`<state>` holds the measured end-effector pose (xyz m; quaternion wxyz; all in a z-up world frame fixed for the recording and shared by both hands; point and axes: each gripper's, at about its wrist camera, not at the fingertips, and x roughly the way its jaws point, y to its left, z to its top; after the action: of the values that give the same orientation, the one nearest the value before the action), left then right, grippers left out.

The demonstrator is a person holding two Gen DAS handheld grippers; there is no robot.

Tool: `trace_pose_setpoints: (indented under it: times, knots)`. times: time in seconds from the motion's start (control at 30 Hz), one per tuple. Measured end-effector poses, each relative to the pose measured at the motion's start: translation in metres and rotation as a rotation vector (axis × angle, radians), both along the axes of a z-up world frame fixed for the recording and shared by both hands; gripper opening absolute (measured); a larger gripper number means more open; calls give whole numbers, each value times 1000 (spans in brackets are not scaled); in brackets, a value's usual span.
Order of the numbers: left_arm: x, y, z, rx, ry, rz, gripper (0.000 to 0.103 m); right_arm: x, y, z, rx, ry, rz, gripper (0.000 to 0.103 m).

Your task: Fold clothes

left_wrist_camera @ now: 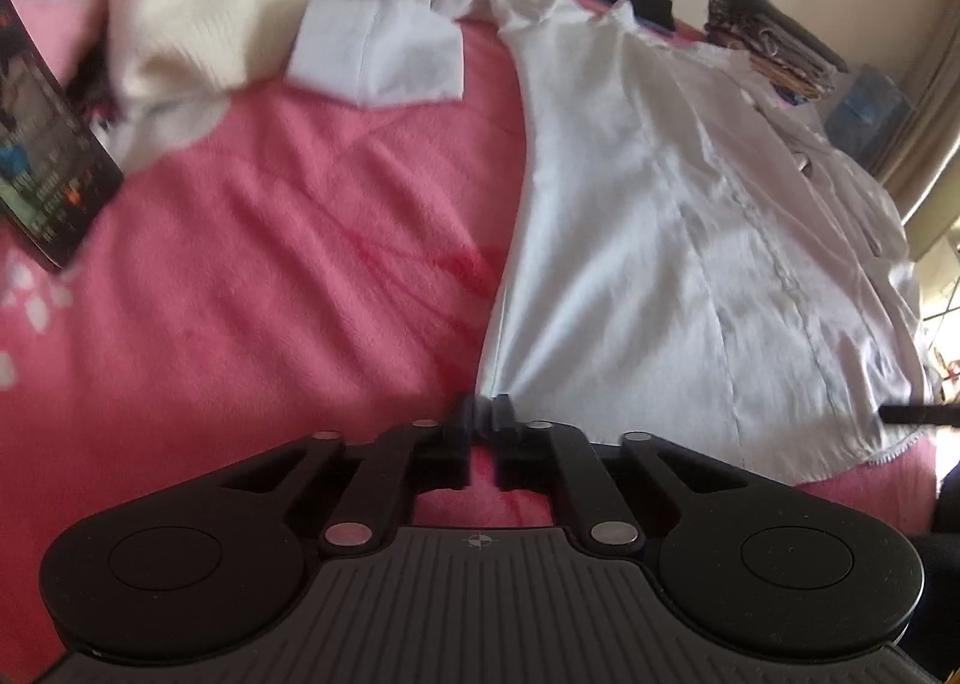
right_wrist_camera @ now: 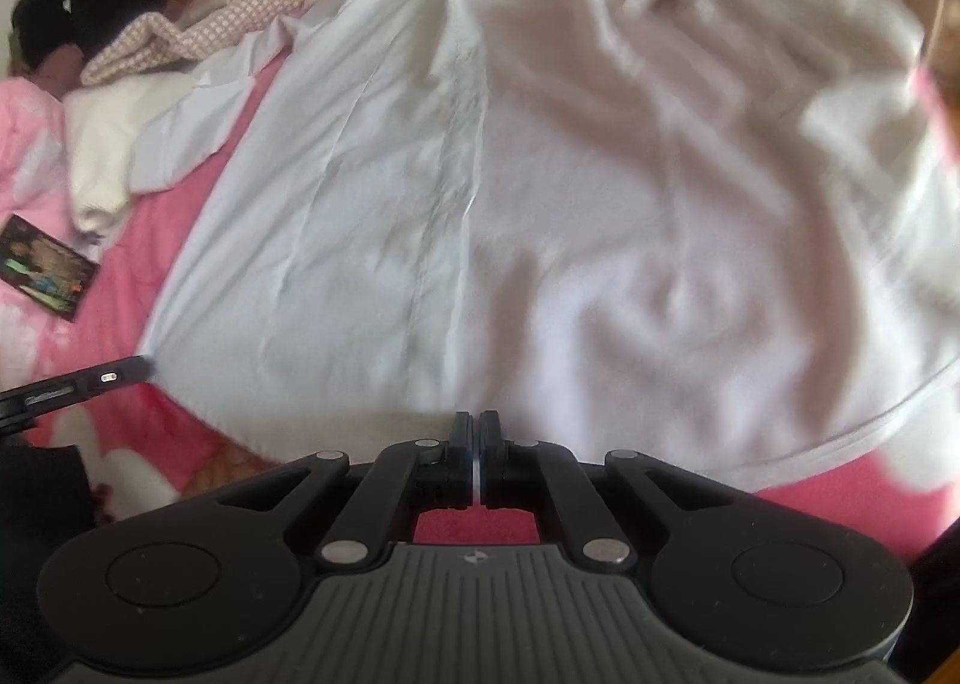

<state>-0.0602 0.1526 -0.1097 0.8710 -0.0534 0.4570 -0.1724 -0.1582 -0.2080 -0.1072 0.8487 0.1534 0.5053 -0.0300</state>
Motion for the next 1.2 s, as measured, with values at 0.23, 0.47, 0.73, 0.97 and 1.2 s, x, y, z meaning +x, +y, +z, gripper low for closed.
trace_pose_setpoints:
  times: [0.23,0.47,0.73,0.97,1.2]
  knots:
    - [22,17,45,-9,-89,4,17,68,-13,76,-68,-56,70,8]
    - [92,-49,83,22,-186,-121,18,160,-29,134,-31,-132,121,28]
    - [172,-144,44,58,-219,-285,18,285,-77,60,142,-206,-109,28]
    - [222,-195,5,-2,-220,-330,18,350,-133,7,247,-268,-228,28]
    - [244,-210,-21,-33,-223,-330,18,379,-168,-43,429,-238,-293,30]
